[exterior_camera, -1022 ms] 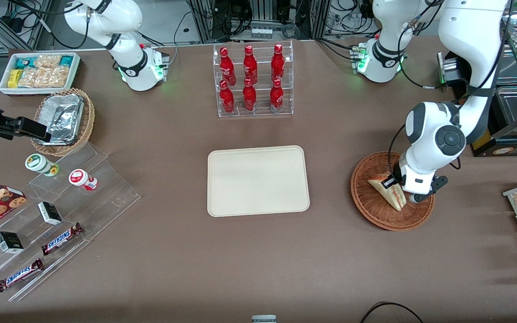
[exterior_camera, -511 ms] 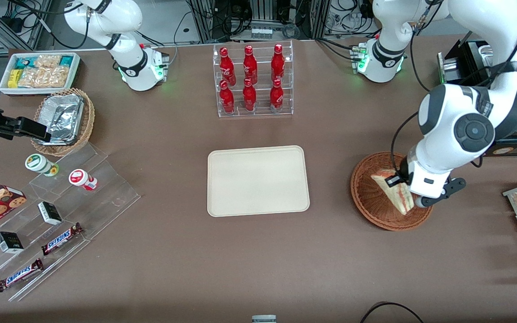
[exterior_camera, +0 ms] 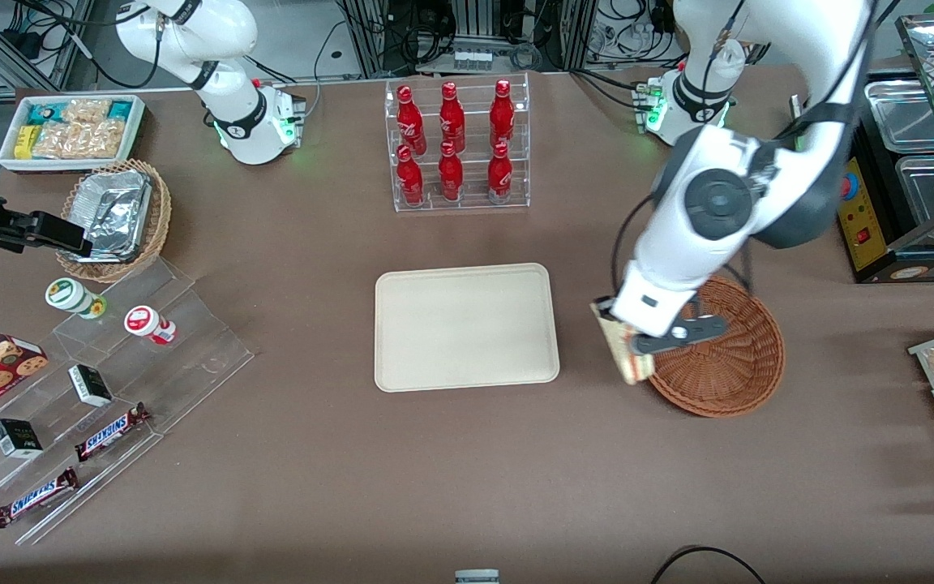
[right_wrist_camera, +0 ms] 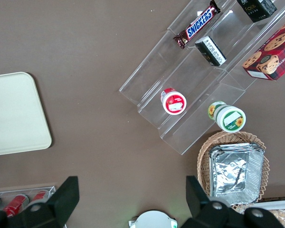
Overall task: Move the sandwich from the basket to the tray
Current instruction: 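Lift the sandwich and carry it with the left gripper over the tray, then lower the sandwich onto the tray and open the left gripper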
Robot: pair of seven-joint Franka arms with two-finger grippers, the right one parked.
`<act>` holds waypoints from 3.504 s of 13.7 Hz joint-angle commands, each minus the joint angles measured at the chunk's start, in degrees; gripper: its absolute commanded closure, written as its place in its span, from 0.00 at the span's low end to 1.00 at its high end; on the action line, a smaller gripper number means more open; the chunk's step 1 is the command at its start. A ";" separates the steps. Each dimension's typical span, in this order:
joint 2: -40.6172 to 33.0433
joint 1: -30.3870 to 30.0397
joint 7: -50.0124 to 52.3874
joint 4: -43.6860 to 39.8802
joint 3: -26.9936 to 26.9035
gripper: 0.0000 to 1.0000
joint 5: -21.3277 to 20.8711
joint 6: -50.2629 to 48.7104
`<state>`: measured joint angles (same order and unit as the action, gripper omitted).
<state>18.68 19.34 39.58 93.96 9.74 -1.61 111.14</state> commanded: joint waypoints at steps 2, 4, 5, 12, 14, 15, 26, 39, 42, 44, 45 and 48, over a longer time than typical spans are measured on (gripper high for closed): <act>7.24 6.57 0.67 -6.68 0.45 1.00 -0.23 -0.57; 9.61 9.91 0.67 -6.95 0.37 1.00 -0.32 1.09; 10.76 11.14 0.67 -6.95 0.36 1.00 -0.32 2.58; 18.84 18.01 3.93 -7.57 0.19 1.00 -1.03 12.34; 19.90 18.71 3.93 -7.57 0.19 1.00 -1.11 14.01; 20.34 18.71 3.93 -7.57 0.19 1.00 -1.11 14.37; 23.77 20.12 4.10 -8.80 -0.16 0.56 -1.64 17.89; 12.20 19.33 5.69 -8.97 -4.63 0.01 -1.03 9.64; 5.17 19.33 4.54 -8.80 -8.50 0.01 -0.94 1.92; 1.03 19.33 3.41 -8.18 -11.31 0.01 -0.94 -1.43; -0.73 19.24 0.79 -8.18 -12.80 0.01 -0.85 -3.89; -5.22 15.58 -6.86 -8.01 -16.42 0.01 3.61 -9.52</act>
<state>16.91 37.66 37.47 83.84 -5.42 -0.86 103.72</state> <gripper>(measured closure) 0.004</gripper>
